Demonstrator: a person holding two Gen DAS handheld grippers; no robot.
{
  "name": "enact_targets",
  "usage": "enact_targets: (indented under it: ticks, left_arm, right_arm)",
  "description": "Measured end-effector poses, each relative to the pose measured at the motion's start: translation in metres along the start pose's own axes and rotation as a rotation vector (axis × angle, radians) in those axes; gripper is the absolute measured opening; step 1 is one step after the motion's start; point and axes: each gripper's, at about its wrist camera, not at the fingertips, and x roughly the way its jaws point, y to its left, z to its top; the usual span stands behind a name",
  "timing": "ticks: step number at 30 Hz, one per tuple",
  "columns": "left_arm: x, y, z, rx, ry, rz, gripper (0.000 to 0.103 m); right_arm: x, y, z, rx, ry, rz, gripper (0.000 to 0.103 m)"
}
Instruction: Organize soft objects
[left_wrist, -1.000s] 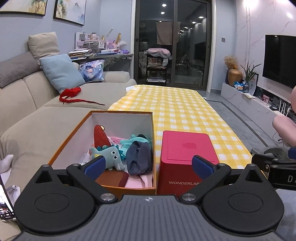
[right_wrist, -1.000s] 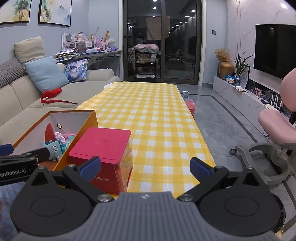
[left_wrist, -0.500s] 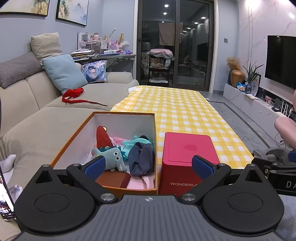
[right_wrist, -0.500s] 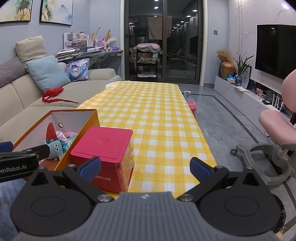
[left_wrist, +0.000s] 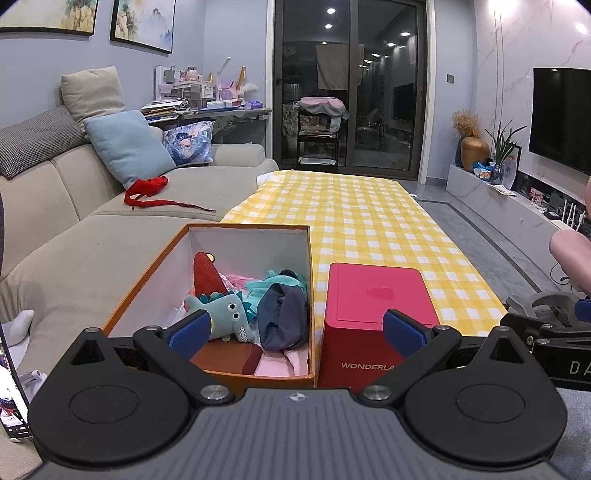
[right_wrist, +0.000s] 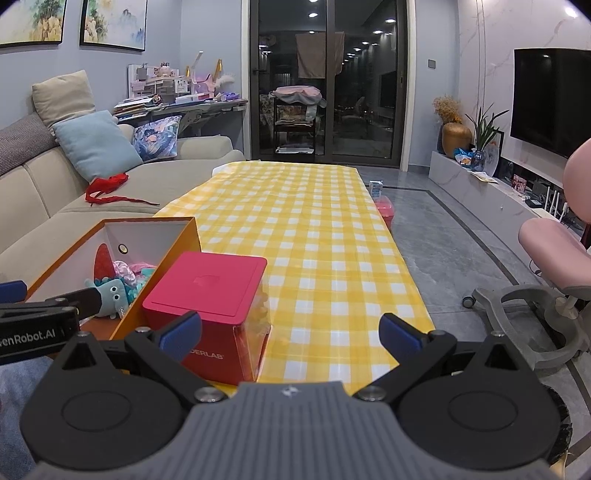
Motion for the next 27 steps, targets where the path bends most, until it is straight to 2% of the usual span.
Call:
enact_targets:
  ticks: [27]
  left_arm:
    - [-0.0039,0.0016,0.0005,0.023,-0.008,-0.005,0.103]
  right_arm:
    - [-0.0008,0.0038,-0.0007,0.008,-0.005,0.005,0.1]
